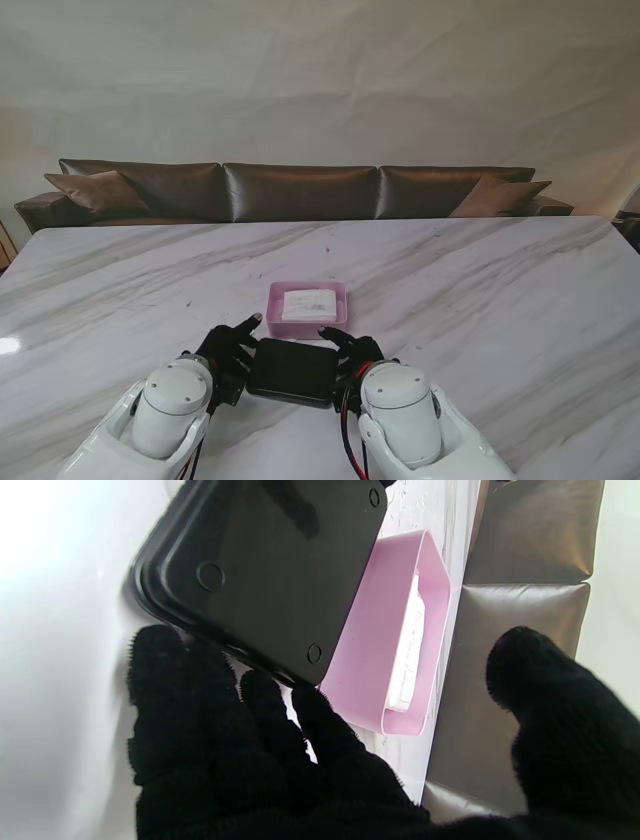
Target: Refill a tissue box and feed the first sheet
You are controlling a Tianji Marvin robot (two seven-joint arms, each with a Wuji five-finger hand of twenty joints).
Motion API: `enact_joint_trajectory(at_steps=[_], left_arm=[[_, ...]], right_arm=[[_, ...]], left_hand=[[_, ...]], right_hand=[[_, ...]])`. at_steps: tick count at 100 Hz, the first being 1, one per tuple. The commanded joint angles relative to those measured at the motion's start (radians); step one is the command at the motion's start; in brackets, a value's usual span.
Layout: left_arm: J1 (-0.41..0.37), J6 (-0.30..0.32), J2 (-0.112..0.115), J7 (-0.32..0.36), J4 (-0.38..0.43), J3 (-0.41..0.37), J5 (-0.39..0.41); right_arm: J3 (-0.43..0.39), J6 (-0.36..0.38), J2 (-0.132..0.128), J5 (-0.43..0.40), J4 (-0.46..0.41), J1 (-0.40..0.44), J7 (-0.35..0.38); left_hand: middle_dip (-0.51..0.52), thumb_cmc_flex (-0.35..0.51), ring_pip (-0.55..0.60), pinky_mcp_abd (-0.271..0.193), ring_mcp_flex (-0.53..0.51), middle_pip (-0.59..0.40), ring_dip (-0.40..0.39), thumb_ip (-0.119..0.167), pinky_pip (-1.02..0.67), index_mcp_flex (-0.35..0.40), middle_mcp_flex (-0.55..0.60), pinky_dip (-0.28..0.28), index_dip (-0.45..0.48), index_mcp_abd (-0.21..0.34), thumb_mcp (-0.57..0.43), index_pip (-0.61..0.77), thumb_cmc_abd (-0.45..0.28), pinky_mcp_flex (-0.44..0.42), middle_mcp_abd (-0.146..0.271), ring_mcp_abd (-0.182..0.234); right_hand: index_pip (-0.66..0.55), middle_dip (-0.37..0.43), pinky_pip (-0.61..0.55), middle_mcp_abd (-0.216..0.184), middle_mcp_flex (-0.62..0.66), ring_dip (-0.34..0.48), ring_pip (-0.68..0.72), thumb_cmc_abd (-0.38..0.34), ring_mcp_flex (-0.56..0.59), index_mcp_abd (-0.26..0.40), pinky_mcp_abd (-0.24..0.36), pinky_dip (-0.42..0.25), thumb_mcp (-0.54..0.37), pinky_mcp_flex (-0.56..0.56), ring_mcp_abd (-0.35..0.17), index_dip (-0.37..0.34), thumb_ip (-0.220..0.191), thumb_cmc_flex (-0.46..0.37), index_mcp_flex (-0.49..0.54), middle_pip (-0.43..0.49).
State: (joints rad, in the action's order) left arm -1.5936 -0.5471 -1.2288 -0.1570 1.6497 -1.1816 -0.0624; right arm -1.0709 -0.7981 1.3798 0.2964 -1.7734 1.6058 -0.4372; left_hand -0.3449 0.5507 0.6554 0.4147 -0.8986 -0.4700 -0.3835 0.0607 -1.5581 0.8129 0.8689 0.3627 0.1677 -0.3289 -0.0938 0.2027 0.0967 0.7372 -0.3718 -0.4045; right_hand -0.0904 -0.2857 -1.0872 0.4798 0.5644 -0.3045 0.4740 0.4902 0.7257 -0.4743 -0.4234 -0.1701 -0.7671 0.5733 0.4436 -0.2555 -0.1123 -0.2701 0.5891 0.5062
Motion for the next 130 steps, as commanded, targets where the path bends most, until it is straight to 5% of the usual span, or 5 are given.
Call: enact_joint_trajectory(at_steps=[1,130], left_arm=[[-0.003,0.003,-0.013,0.021,0.04,0.009,-0.005],[0.053,-0.018,-0.017,0.018,0.07,0.023,0.007]], right_arm=[[0.016,0.004,0.018,0.014,-0.006,-0.002,0.024],[0.021,-0.017,0.022,-0.013,-0.055,-0.03,0.025]], left_hand=[[0.006,0.008,0.031,-0.073,-0.003,0.011,0.002,0.026,0.26,0.016,-0.001,0.016,0.001,0.023,0.016,0.019,-0.028,0.019,0.032,0.009],[0.007,0.01,0.032,-0.073,-0.005,0.011,0.003,0.026,0.26,0.019,0.004,0.015,0.003,0.022,0.019,0.022,-0.031,0.02,0.03,0.007]], right_hand=[[-0.063,0.004,0.002,0.002,0.0,0.004,0.013,-0.007,0.014,0.03,0.031,-0.009,0.019,0.016,-0.04,-0.037,-0.018,0.006,0.037,0.003],[-0.058,0.005,0.003,0.003,0.002,0.005,0.011,-0.006,0.014,0.03,0.032,-0.011,0.019,0.013,-0.042,-0.044,-0.018,0.005,0.039,0.001]])
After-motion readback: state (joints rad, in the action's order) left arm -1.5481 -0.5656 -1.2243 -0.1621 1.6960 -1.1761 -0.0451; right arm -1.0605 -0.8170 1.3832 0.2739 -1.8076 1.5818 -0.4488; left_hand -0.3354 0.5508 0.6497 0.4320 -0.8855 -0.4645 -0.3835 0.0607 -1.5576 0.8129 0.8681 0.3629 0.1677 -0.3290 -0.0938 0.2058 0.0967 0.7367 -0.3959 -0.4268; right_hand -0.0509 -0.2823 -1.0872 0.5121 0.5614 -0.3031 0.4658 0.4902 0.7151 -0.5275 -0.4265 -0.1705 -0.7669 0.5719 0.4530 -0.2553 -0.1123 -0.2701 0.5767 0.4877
